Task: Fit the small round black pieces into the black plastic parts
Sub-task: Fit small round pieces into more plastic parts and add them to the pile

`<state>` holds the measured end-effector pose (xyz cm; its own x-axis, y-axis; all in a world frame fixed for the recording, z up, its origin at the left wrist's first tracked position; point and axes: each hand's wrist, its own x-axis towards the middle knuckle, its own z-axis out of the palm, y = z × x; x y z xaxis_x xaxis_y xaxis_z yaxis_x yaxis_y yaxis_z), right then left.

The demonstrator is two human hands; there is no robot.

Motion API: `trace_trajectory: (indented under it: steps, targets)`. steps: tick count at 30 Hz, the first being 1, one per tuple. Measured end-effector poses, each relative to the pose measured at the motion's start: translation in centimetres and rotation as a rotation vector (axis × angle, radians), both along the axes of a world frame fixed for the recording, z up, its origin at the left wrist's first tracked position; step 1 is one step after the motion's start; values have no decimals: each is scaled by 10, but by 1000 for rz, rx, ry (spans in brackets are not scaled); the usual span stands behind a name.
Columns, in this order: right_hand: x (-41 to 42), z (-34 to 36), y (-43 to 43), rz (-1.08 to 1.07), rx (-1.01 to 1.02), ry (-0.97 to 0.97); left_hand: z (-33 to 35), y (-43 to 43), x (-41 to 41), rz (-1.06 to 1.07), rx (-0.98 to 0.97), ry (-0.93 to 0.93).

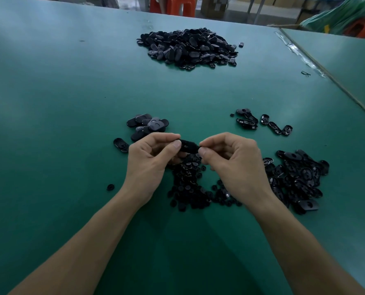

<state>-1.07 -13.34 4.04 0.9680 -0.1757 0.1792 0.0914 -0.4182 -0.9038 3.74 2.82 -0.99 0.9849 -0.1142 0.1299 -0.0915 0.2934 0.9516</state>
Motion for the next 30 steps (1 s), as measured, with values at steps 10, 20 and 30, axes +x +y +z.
trace_trajectory:
  steps: [10, 20, 30]
  targets:
    - [1, 1, 6, -44, 64, 13, -1, 2, -1, -85, -23, 3]
    - [2, 0, 19, -106, -113, 16, -2, 1, -1, -67, 41, -37]
    - [1, 6, 21, -108, -147, 54, 1, 0, -3, -69, 93, -72]
